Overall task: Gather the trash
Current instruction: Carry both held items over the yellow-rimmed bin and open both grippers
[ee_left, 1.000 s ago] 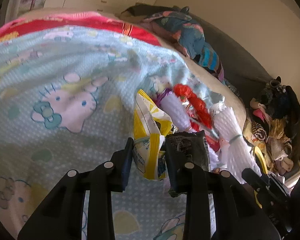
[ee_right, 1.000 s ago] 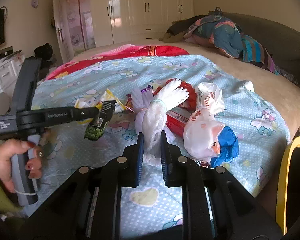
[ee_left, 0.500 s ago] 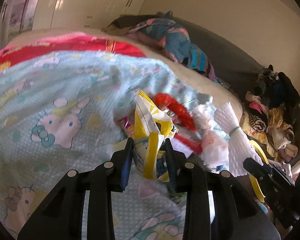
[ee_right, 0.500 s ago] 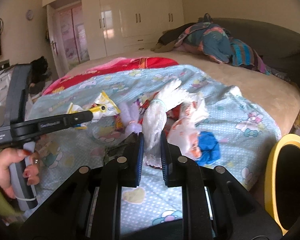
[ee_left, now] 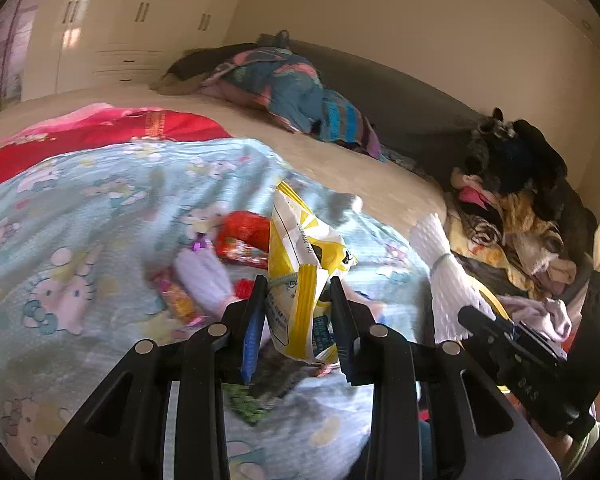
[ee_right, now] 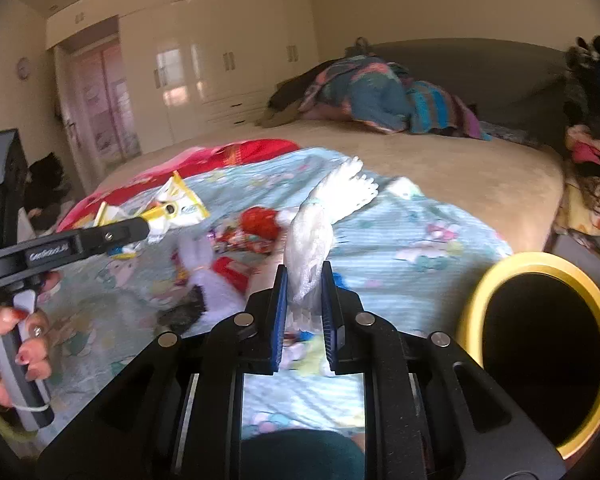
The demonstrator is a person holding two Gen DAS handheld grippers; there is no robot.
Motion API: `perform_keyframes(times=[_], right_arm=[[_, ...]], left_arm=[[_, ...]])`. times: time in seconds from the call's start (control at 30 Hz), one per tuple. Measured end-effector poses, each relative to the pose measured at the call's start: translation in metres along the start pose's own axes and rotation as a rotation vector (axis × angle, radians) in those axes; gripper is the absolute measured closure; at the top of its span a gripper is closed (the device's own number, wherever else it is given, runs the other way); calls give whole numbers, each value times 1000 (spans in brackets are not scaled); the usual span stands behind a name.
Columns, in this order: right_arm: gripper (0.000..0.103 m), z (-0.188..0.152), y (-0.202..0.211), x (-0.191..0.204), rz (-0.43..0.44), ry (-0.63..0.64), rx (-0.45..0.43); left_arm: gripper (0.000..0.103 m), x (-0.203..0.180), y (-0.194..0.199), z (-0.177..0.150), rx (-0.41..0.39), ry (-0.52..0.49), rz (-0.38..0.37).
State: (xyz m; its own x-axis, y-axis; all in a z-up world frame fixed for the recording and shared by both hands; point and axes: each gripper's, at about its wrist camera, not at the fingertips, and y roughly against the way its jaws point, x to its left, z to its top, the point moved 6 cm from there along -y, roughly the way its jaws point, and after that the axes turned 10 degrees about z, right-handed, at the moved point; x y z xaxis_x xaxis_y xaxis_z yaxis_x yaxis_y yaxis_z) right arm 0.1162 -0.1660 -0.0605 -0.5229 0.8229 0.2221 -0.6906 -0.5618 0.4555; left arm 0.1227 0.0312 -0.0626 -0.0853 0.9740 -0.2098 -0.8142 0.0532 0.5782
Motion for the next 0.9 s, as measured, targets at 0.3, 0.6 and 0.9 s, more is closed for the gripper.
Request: perform_keyframes(times=[0.3,0.6,0.9], right_arm=[[92,-6,29,-53,-112,-86,-40],[92,-15,52,-91,-205,-153,-72],[92,-27,77,-128,-290,-221,-100]], left_arm=[[73,-57,-8,-8,24,-105,-80],[73,-107,-18,-19,46,-185,-158],[73,-154,-26,-35,70,-261,-218]])
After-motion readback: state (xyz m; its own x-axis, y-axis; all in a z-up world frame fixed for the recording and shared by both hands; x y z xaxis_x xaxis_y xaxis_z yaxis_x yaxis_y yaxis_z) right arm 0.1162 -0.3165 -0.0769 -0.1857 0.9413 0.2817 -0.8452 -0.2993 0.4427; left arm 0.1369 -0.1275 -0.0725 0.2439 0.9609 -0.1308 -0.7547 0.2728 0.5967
